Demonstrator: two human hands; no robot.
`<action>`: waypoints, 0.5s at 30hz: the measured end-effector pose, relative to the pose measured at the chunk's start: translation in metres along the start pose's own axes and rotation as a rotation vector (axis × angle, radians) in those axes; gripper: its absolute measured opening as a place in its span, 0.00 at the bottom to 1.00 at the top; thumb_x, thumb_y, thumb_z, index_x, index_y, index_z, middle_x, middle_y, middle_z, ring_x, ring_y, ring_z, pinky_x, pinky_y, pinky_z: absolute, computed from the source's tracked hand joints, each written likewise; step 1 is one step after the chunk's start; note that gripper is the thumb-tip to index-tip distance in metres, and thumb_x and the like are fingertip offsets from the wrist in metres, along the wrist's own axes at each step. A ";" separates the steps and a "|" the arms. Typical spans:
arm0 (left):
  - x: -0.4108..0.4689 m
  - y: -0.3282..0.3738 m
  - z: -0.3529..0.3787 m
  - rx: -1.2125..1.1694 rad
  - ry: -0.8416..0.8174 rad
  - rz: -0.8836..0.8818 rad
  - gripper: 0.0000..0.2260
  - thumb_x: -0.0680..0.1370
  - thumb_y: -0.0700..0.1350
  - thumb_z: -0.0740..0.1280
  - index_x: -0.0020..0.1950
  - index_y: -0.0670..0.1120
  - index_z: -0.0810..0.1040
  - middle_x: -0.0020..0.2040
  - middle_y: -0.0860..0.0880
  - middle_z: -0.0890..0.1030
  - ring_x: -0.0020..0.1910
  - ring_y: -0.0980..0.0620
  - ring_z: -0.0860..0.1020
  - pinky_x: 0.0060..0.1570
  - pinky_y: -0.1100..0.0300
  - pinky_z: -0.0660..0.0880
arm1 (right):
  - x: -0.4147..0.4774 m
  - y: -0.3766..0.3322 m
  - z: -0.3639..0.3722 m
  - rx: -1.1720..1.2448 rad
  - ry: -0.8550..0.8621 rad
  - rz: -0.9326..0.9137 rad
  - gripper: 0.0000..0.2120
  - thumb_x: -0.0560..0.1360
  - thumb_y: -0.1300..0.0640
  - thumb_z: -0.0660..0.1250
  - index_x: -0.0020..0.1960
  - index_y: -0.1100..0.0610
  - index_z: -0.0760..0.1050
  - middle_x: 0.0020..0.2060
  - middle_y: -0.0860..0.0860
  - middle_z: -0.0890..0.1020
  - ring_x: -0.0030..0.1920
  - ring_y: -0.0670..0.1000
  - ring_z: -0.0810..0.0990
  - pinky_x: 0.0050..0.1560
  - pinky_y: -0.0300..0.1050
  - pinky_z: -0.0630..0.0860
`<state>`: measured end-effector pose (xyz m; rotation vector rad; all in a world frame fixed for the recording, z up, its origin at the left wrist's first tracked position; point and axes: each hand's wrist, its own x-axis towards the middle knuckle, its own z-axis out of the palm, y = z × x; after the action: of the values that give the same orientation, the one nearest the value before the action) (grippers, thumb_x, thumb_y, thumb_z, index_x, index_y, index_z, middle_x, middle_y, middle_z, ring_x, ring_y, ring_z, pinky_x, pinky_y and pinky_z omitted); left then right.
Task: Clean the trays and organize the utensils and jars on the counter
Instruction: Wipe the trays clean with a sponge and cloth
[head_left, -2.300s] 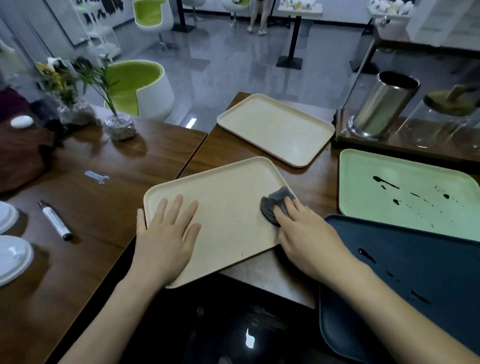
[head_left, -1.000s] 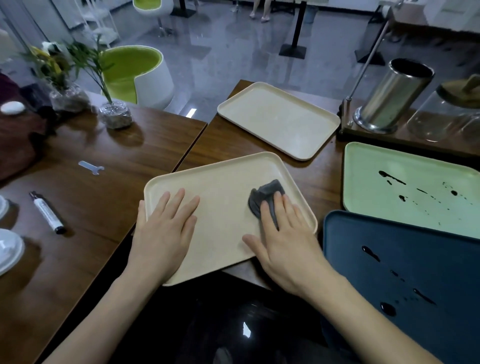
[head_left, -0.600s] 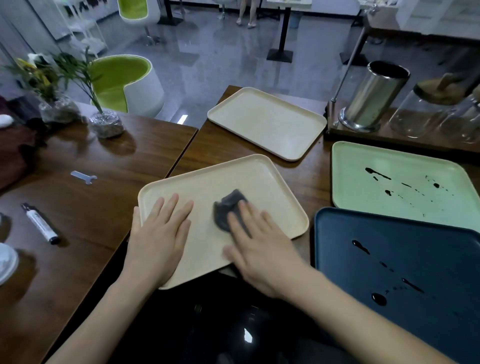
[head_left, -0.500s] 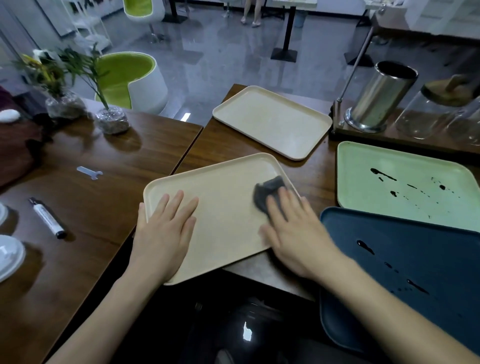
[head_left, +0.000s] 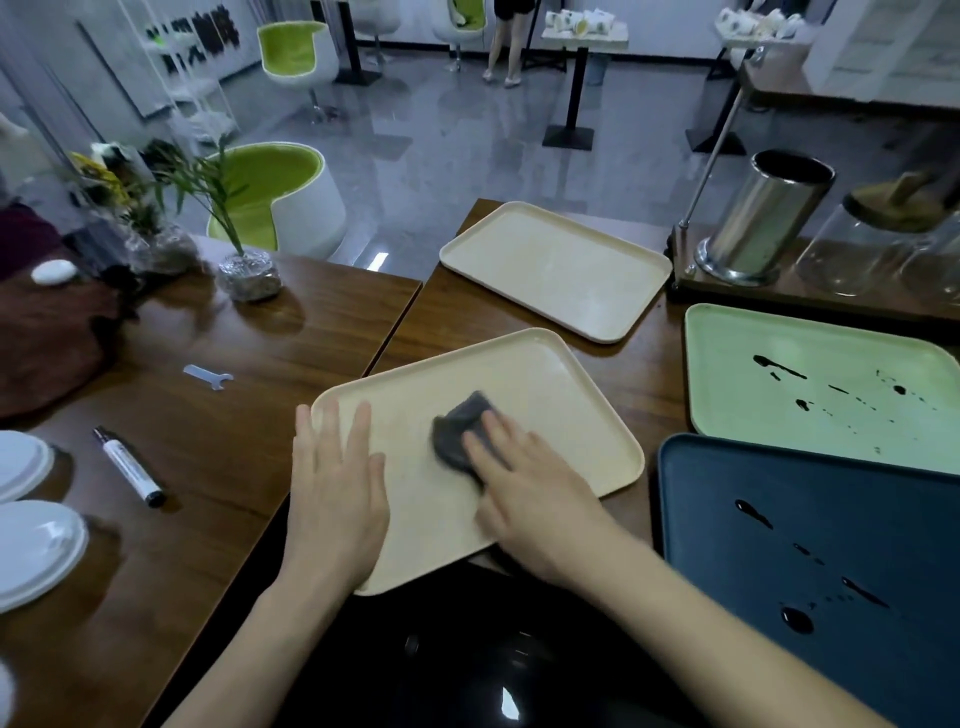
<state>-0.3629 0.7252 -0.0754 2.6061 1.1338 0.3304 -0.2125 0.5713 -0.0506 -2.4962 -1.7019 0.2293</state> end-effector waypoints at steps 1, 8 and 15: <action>-0.002 0.001 0.000 -0.034 -0.001 -0.044 0.24 0.86 0.47 0.51 0.83 0.45 0.55 0.84 0.39 0.47 0.82 0.37 0.43 0.80 0.43 0.49 | 0.007 0.015 -0.007 -0.036 0.001 0.042 0.32 0.77 0.50 0.53 0.79 0.60 0.59 0.78 0.64 0.58 0.78 0.61 0.60 0.76 0.55 0.59; 0.004 -0.011 -0.016 -0.123 -0.016 -0.159 0.27 0.86 0.45 0.51 0.84 0.46 0.47 0.84 0.46 0.43 0.83 0.44 0.49 0.80 0.46 0.56 | 0.039 0.053 -0.026 0.144 0.097 0.236 0.30 0.77 0.52 0.58 0.77 0.54 0.59 0.73 0.53 0.62 0.71 0.57 0.65 0.62 0.49 0.69; 0.006 -0.010 -0.025 -0.198 0.053 -0.240 0.27 0.84 0.36 0.51 0.84 0.46 0.54 0.83 0.49 0.57 0.82 0.47 0.51 0.81 0.51 0.43 | 0.062 0.015 -0.012 0.029 0.006 0.181 0.38 0.74 0.47 0.38 0.81 0.61 0.45 0.81 0.60 0.45 0.80 0.59 0.44 0.79 0.54 0.45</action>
<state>-0.3735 0.7407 -0.0553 2.2746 1.3420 0.4366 -0.1740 0.6230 -0.0451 -2.6280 -1.4591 0.2601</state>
